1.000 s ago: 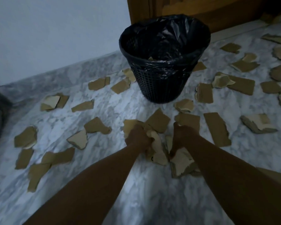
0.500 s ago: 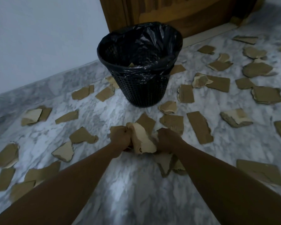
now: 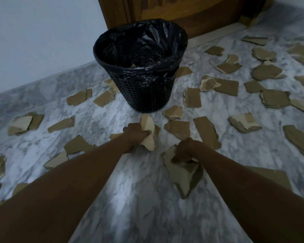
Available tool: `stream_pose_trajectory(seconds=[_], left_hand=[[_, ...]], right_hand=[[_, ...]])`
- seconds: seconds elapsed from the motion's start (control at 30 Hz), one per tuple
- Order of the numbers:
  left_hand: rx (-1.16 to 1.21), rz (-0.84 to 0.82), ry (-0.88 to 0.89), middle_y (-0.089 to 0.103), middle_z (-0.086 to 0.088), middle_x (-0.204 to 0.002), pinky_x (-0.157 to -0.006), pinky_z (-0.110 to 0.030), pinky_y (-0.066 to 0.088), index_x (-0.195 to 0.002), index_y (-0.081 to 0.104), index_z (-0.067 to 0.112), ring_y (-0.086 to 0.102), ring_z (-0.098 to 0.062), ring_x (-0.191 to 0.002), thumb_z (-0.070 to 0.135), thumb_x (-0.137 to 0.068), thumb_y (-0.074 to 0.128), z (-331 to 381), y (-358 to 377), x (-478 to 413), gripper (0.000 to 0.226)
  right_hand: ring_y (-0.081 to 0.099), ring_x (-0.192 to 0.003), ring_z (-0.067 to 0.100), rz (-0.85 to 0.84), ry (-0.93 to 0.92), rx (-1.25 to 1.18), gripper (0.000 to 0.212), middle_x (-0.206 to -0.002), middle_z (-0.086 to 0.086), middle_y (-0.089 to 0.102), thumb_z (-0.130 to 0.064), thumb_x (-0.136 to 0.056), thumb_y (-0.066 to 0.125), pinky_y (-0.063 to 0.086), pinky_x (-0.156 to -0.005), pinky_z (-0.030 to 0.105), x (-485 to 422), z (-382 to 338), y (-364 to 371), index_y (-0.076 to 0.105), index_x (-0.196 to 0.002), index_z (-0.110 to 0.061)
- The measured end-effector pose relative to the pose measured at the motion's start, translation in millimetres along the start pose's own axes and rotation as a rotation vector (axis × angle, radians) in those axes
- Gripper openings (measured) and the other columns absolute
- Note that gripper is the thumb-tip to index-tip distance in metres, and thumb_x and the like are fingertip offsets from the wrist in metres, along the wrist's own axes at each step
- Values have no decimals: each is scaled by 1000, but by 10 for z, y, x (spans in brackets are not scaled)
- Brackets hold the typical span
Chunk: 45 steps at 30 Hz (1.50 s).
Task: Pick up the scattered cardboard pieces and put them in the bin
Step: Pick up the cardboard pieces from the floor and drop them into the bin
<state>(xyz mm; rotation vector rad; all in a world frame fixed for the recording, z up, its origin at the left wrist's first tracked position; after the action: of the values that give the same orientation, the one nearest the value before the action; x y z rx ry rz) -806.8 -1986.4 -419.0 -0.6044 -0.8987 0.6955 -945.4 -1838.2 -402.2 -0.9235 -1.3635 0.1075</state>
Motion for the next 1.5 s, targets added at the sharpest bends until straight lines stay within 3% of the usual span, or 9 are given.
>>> stream_pose_trajectory(seconds=[0.1, 0.3, 0.47, 0.63, 0.73, 0.97, 1.1, 1.4, 1.5], left_hand=[[-239, 5, 43, 43, -17, -143, -110, -41, 31, -150, 30, 10, 40, -35, -131, 50, -93, 55, 126, 139, -111, 74], [-323, 58, 19, 44, -13, -141, -102, -45, 34, -148, 32, 17, 40, -36, -129, 51, -85, 64, 134, 282, -228, 78], [-139, 74, 100, 38, -13, -151, -106, -37, 41, -151, 30, 10, 42, -31, -133, 40, -89, 66, 148, 10, -185, 77], [-67, 54, 66, 32, -13, -154, -102, -34, 40, -153, 18, 11, 41, -30, -135, 34, -90, 68, -141, -353, -36, 84], [-187, -49, -42, 21, -13, -160, -109, -35, 34, -157, 7, 10, 32, -31, -142, 34, -87, 72, -489, -405, 36, 99], [-476, 34, -42, 41, -13, -139, -105, -41, 31, -136, 50, 14, 35, -33, -131, 61, -79, 68, -767, -315, 69, 76], [-238, 30, -66, 42, -15, -143, -100, -39, 43, -145, 36, 11, 47, -32, -126, 52, -71, 81, -765, -328, 101, 96], [-218, -137, 149, 61, -9, -116, -75, -31, 50, -115, 61, 4, 59, -25, -101, 40, -80, 77, 7, 23, 120, 52], [-443, -118, 317, 48, -14, -130, -97, -39, 42, -122, 54, 9, 47, -35, -119, 51, -80, 72, 467, 245, 5, 62]], right_hand=[[21, -137, 43, 132, 36, -67, 89, -146, 18, 29, -66, -73, 72, 26, -112, 52, -10, 64, 240, 46, -135, -7], [41, -129, 42, 201, 13, -292, 125, -147, 20, 20, -46, -60, 92, 47, -101, 52, -58, 19, 423, 14, -150, -8], [46, -129, 40, 195, -55, -384, 113, -149, 25, 28, -28, -73, 86, 49, -99, 46, -122, 29, 394, 8, -151, -6], [42, -125, 41, 231, -11, -256, 143, -135, 14, 35, -61, -33, 93, 46, -100, 55, 2, 105, 445, 16, -145, -18], [50, -117, 42, 226, -13, -259, 135, -128, 15, 36, -45, -35, 100, 52, -92, 54, 45, 68, 545, 17, -138, -20], [61, -111, 27, 136, -14, -341, 108, -130, 12, 54, -35, -53, 97, 58, -83, 39, 13, 88, 359, 40, -139, -4], [63, -108, 30, 218, 115, -546, 79, -121, 14, 57, -35, -70, 88, 57, -89, 44, -41, 412, 78, 51, -130, 1], [29, -141, 39, 433, 474, -744, 102, -153, 15, 30, -59, -68, 80, 25, -114, 56, -196, 1086, 113, 33, -147, -15], [24, -140, 40, 428, 441, -781, 124, -152, 14, 24, -66, -52, 85, 28, -112, 58, -133, 1057, 100, 23, -149, -19]])
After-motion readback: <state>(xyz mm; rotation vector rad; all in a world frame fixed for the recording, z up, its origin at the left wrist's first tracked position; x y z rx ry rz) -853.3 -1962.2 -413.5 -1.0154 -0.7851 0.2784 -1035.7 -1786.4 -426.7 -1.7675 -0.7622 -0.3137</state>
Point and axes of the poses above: each hand's wrist, its own x-axis away from the middle knuckle, its own y-axis out of the palm, z = x × y, the point moved 1 cm from there along -x, towards the middle knuckle
